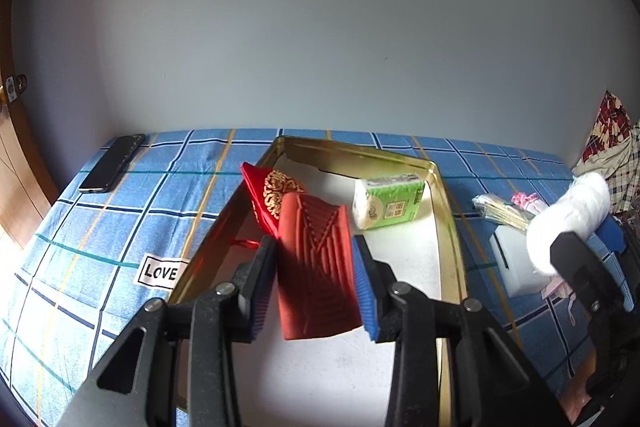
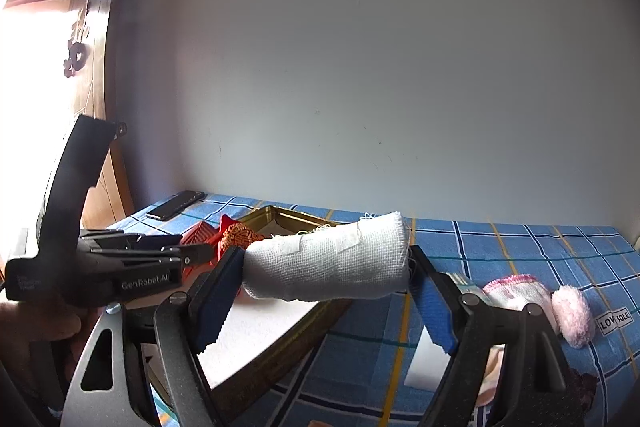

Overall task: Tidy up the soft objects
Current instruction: 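Carry the red comb with the left gripper while the right carries the towel toward the gold tray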

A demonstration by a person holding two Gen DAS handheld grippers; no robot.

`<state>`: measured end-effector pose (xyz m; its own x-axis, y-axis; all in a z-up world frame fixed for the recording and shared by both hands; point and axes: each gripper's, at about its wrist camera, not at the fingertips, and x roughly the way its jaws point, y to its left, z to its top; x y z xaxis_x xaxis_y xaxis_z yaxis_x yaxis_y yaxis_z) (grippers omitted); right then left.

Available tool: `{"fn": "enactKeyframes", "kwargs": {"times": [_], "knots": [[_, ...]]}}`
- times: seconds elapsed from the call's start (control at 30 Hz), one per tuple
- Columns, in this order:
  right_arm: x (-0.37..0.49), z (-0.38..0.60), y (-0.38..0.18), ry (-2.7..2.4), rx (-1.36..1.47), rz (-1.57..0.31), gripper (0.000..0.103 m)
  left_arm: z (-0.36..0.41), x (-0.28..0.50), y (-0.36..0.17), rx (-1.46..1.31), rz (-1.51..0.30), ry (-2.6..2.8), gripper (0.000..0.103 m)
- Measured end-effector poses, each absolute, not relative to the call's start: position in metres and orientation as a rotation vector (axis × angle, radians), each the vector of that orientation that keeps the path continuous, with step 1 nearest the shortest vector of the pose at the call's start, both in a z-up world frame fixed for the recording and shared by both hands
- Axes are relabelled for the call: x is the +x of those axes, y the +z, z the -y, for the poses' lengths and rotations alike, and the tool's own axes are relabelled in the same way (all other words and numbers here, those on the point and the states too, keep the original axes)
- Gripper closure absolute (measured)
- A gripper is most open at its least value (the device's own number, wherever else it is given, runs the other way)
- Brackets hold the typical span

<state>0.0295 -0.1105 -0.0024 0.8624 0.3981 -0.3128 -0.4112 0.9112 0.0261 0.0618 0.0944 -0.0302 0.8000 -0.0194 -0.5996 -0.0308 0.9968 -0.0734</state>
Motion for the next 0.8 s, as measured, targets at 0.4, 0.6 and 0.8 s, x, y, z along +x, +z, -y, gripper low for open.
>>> {"fn": "enactKeyframes", "kwargs": {"times": [0.4,0.6,0.8], "knots": [[0.064,0.082,0.026,0.436,-0.006,-0.255,0.021,-0.107,0.084,-0.018,-0.045,-0.664,0.035,0.067],[0.069,0.078,0.017,0.429,-0.015,-0.265,0.021,-0.108,0.103,-0.02,-0.023,-0.698,0.038,0.067],[0.075,0.089,0.016,0.42,-0.004,-0.282,0.021,-0.103,0.123,-0.025,-0.025,-0.751,0.014,0.067]]}}
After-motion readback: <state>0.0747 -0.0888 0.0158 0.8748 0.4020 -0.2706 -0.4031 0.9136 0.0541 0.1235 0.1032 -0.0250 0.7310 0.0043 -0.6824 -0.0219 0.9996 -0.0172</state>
